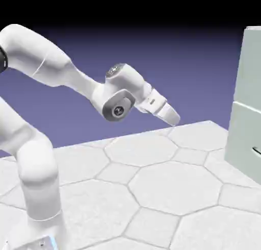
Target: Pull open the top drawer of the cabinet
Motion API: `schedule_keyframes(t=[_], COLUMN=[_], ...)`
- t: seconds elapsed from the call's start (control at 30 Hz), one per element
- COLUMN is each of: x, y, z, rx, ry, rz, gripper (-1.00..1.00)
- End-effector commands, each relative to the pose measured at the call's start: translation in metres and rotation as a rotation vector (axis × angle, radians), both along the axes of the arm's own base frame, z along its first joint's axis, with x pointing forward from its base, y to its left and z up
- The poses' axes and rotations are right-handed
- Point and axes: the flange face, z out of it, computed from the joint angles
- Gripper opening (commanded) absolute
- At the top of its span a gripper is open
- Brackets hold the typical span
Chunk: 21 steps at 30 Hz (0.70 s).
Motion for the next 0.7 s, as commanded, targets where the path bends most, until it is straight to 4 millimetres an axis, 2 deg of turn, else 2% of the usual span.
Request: schedule_keyframes(t=[0.0, 0.17, 0.33, 0.67], x=[0.008, 0.044, 0.07, 0.095], y=[-0.011, -0.067, -0.125, -0.237], z=[-0.003, -0.027, -0.059, -0.115], rx=[0.018, 0.095, 0.143, 0.129], ry=[0.017, 0.094, 0.153, 0.188], rz=[-0.012, -0.074, -0.139, -0.257], gripper=[0.0, 0.0, 0.0, 0.0])
